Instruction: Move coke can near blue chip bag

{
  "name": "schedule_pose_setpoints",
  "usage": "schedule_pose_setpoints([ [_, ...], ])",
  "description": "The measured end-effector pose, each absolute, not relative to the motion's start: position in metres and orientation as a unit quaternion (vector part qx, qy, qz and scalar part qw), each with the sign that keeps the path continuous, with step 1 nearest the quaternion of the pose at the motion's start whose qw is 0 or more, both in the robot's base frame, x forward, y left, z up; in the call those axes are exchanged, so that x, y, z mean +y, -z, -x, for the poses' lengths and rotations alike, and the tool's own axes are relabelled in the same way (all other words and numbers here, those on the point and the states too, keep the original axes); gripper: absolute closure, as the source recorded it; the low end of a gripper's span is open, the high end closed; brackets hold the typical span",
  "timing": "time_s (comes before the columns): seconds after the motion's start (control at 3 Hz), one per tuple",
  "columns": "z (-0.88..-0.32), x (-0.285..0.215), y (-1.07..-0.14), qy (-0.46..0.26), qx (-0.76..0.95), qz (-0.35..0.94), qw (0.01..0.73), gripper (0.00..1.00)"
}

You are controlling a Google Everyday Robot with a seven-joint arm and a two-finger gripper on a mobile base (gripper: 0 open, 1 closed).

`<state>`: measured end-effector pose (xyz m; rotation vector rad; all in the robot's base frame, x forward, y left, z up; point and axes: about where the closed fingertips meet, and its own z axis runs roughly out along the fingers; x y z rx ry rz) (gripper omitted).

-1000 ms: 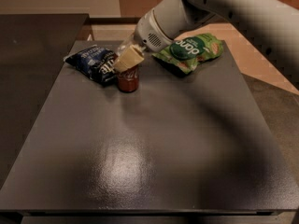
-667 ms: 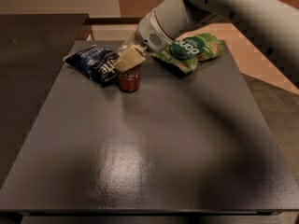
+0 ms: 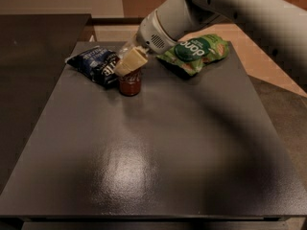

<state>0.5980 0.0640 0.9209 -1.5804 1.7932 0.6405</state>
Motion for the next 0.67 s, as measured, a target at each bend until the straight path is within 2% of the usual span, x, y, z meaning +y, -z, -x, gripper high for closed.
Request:
schedule_pose_setpoints([
  [0.33,-0.5974,0.0657,-0.9203,-0.245,0.684,0.604,0.327,0.0],
  [0.67,-0.5974,0.0658,-0.9203,-0.245,0.684,0.605,0.326,0.0],
])
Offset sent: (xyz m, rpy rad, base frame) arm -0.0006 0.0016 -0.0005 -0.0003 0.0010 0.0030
